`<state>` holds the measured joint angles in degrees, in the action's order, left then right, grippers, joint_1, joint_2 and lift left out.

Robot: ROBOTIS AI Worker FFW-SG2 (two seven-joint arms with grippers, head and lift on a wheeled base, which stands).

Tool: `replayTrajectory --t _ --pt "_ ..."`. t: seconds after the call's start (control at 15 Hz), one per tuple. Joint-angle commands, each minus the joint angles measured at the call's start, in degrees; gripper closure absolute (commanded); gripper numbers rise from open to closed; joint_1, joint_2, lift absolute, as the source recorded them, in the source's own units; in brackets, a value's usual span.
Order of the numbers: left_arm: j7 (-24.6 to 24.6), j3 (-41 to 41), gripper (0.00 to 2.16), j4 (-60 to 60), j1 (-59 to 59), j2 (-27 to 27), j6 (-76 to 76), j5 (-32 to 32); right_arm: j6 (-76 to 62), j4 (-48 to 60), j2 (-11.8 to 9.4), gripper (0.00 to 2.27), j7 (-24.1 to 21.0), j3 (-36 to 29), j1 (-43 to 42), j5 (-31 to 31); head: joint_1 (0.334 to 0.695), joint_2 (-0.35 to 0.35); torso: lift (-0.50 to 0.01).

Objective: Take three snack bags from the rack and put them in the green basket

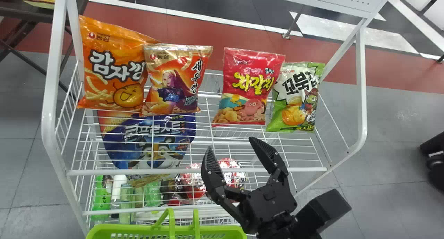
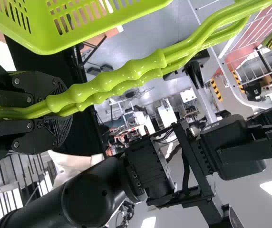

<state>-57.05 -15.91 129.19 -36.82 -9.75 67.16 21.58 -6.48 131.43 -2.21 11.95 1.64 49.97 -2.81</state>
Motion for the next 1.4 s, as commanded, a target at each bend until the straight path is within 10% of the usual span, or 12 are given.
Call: replayTrajectory --t 0.0,1.33 --pt "-0.08 0.0 1.82 0.01 0.0 0.0 -0.04 0.05 -0.41 -0.48 0.01 0.07 0.0 0.03 -0.23 0.0 0.695 -0.35 -0.006" --pt "-0.17 -1.32 1.81 0.63 1.14 -0.88 -0.22 -0.66 24.9 -37.3 0.71 0.3 -1.67 5.57 -49.88 0.79 0.695 -0.342 -0.006"
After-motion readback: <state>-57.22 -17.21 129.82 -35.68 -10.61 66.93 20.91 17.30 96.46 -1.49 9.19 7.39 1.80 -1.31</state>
